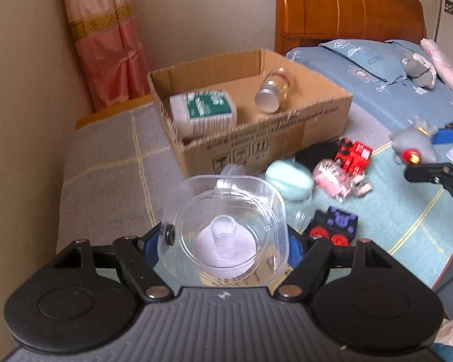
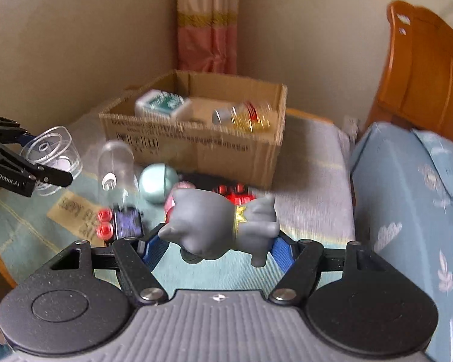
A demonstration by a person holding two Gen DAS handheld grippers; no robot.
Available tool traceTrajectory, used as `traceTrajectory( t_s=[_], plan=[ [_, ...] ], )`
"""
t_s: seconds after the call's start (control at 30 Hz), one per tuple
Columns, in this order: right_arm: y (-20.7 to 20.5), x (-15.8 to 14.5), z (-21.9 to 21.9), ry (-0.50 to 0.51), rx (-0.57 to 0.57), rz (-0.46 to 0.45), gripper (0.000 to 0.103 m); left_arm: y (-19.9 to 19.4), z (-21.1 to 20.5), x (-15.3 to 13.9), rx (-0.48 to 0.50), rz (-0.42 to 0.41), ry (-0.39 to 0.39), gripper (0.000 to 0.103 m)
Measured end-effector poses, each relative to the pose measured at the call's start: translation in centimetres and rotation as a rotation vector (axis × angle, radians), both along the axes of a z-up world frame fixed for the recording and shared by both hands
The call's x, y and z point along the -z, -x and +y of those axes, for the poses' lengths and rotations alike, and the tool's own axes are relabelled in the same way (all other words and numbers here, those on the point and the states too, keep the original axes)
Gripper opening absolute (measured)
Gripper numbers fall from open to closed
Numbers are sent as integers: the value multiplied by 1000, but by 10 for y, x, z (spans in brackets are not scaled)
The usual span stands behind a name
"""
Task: Organize rigid objects
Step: 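Carry both items into the cardboard box and open both tools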
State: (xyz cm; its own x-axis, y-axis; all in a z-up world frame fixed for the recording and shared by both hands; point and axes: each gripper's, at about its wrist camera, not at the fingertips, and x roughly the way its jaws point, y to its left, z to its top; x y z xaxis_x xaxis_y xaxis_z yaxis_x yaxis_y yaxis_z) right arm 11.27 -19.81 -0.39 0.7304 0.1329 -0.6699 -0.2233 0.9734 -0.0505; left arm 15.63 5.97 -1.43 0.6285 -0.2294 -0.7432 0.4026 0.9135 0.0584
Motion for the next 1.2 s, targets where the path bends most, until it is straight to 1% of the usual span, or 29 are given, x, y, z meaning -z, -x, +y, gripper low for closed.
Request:
traceTrajectory(
  t_s=[0.27,0.43,0.57,0.67,0.83,0.87,0.9,0.93,0.97,1.1,1.2],
  plan=[
    [-37,-33,3,4,-75,-88,76,-28,-10,-36,21,-37,14,76],
    [-72,-45,6,13,-101,-117,76,-56,-18,-53,20,-87,-12,76],
    [-100,-48,6,32,-93,-132,76,-82,-24,-62,18,-105,-20,76],
    [-122,-47,5,30,-84,-122,76,-102,-29,-65,18,-108,-32,76],
    [-143,-41,2,29,-73,-100,76,-132,-38,-66,17,-104,-46,76],
    [-146,-38,2,25,-76,-94,78,-139,-39,-65,15,-102,-44,76],
    [-148,-36,1,16,-80,-91,88,-145,-41,-65,14,-98,-41,76],
    [-148,-35,1,8,-84,-91,94,-150,-41,-65,13,-94,-40,76],
    [-147,-34,1,3,-86,-95,102,-156,-43,-64,10,-91,-42,76],
    [-140,-30,4,7,-90,-101,103,-177,-48,-60,-4,-76,-51,76],
    [-135,-30,2,-13,-88,-92,103,-193,-51,-59,-16,-63,-43,76]
  ],
)
